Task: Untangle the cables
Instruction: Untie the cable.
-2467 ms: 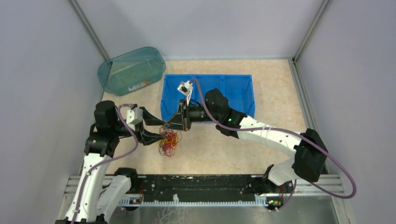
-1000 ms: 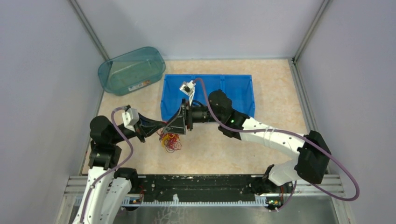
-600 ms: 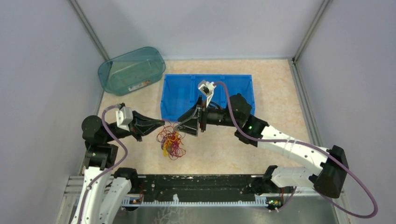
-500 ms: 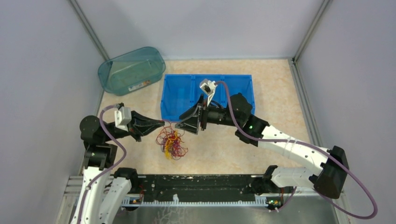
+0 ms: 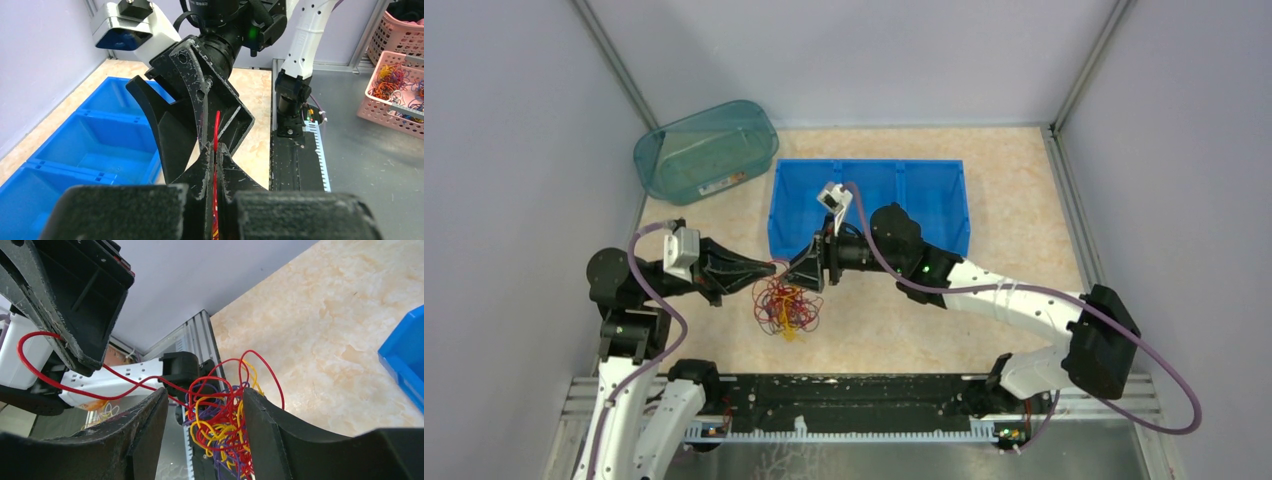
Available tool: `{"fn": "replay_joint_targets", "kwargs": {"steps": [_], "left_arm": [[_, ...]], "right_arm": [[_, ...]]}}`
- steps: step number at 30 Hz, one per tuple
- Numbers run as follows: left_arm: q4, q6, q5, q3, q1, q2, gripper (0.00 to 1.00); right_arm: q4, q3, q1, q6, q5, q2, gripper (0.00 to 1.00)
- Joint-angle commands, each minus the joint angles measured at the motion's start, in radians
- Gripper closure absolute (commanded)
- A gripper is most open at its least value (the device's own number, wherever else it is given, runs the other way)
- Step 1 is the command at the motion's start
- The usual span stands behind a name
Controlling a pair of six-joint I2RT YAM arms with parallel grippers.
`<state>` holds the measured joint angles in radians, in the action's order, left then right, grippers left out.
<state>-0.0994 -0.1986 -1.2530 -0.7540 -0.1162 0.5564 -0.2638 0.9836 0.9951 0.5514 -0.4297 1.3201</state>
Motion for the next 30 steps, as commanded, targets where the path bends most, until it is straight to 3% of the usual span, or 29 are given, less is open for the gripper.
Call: {"fn": "replay_joint_targets", "kwargs": {"steps": [1,11,25,30], "left_arm": [[-0.037,-0.025,-0.032,-0.026,-0.002,0.0,1.0],[-0.06,-0.043,-0.03,-0.017,0.0,0.002,0.98],[-0.082,-0.068,-0.026,-0.036,-0.001,0.014,0.97],[-0.08,-0.07,-0.017,-0.048,-0.001,0.011,0.97]], "right_arm": [[-0.11,0.079,0.026,0.007,-0.02,0.014,0.43],[-0.163,0.079,0.049,0.033,0.003,0.049,0.44],[-0.128,0.098,0.111,-0.005,0.172,0.098,0.45],[-0.052,0.028,0.107,-0.044,0.273,-0.014,0.39]]}}
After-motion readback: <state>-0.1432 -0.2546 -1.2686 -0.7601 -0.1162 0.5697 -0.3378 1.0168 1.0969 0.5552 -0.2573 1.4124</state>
